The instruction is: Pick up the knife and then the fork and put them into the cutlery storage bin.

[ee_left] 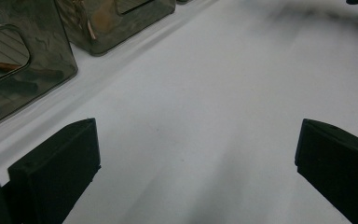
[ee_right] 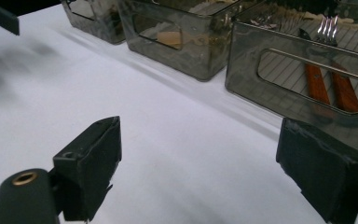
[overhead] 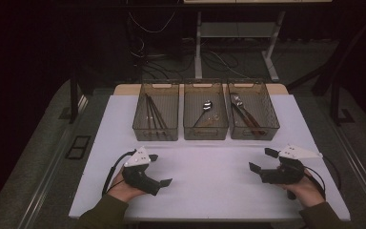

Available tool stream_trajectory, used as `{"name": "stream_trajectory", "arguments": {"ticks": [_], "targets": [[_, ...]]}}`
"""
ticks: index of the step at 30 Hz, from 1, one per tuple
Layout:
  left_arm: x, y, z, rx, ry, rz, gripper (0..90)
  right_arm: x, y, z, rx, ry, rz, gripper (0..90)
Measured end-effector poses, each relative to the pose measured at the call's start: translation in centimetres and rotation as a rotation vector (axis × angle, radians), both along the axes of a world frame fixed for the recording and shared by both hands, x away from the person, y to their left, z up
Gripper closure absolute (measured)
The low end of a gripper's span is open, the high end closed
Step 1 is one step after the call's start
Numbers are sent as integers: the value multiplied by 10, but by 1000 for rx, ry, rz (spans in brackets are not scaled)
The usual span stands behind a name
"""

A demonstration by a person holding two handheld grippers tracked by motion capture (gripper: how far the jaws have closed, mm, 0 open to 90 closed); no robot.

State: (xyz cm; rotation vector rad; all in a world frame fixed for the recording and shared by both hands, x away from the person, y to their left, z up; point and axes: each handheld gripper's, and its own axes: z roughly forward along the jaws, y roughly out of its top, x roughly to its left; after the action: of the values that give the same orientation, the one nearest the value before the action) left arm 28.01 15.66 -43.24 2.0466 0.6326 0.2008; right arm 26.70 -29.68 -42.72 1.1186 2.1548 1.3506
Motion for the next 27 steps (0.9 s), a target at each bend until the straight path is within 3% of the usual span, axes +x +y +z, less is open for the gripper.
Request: {"name": "stream_trajectory", "arguments": {"ticks": [5, 14, 27], "targets": [[0, 0, 0, -2, 3, -2, 0, -9, 0, -8, -5, 3, 20, 143], [-2, 1, 1, -3, -6, -9, 0, -15, 0, -21, -63, 27, 51, 143], [-3, 1, 1, -1, -1, -6, 0, -15, 0, -21, -76, 23, 62, 143]]}}
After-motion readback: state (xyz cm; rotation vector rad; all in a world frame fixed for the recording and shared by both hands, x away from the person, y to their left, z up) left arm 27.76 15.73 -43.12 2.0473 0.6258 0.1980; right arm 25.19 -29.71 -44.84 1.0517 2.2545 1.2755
